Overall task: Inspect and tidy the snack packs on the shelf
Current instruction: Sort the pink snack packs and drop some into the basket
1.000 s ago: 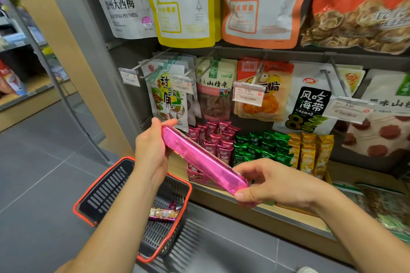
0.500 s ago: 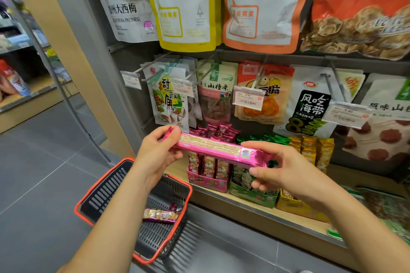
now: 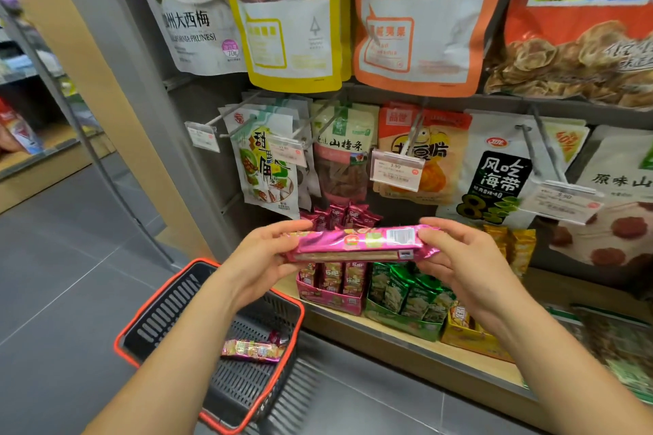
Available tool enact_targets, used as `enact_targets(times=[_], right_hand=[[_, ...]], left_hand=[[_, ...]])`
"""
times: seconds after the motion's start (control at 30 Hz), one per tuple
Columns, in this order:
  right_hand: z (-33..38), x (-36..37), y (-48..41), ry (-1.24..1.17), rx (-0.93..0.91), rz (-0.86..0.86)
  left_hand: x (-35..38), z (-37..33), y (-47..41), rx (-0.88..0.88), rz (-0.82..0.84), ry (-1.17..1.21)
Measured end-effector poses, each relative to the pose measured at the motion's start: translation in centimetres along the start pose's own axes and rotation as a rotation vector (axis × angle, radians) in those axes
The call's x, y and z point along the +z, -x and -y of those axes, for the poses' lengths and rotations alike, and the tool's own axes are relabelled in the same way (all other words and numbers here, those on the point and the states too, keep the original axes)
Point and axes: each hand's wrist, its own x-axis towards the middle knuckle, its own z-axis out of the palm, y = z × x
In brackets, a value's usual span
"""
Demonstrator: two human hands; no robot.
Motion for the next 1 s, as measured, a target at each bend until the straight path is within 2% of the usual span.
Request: enact_targets(times=[0.1,0.2,0.3,0.43,0.57,0.67,0.73,0.87,0.93,1.0], right_hand=[[-0.1,0.1,-0.6,-0.122,0.085,0.015],[-0.1,0.0,-1.0,-0.15,0.135,0.02],[-0.5,0.4,-1.3,-0.158,0.115,0.016],[-0.5,0.9,-1.2,-0.213,0.072,0.053],[-0.2,0.5,-0.6,0.058,0.016,0.159],[0.0,0.5,0.1,0.364,-0.198,0.139],[0.4,1.0,1.0,0.582,-0.458,0.046],[0.5,2.0,2.4,0.959,-0.94,-0.04],[0.3,2.5,2.4,1.066,-1.015,-0.118],[0.1,3.0,2.1,1.118,-1.042,-0.103]], left_hand=[[-0.7,-0.2,-0.6,-0.053,0.183,-0.206],[-0.5,-0.6,-1.2,-0.012,0.232,-0.521],[0.3,-0.4,-1.6,0.023,0.196,-0.714],[1.6,0.5,-2.1,0.261,0.045,-1.085],[2.3,1.6,-1.9,0.354,0.005,-1.381],[2.7,2.2,-2.7,0.406,-0.047,-1.472],[3.0,2.4,-3.8,0.431,-0.102,-1.435],[2.3,3.3,-6.8,0.347,-0.199,-1.427],[2.1,3.8,-8.0,0.383,-0.2,-1.464],[2.3,4.5,-8.9,0.431,-0.12,-1.504]])
